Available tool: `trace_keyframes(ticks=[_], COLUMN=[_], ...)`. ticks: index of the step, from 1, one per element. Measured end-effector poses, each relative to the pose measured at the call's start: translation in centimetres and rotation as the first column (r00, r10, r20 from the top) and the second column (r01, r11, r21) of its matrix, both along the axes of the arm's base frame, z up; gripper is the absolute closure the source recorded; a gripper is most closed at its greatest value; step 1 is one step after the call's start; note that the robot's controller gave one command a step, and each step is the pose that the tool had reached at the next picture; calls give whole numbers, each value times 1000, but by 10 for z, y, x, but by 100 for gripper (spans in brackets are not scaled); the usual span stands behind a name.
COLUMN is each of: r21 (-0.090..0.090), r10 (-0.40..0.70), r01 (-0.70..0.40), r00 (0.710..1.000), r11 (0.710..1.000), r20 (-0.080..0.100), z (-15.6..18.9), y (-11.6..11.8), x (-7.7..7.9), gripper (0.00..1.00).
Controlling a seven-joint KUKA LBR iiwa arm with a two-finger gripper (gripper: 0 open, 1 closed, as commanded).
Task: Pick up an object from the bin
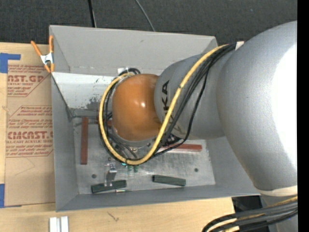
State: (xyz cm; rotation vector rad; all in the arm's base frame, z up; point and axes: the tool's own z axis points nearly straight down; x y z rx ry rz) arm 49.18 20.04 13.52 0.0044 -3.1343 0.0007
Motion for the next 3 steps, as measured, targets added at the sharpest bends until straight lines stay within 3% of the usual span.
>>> trace_keyframes(ticks=[1, 2, 3], r21=[2, 1, 2], r10=[-2, 237, 237], r01=[2, -237, -237], r00=[1000, 971, 971], r11=[1000, 971, 971], r20=[7, 6, 6], z=[3, -57, -57], y=[-1, -53, -53], x=[2, -13, -13], gripper=[0, 100, 100])
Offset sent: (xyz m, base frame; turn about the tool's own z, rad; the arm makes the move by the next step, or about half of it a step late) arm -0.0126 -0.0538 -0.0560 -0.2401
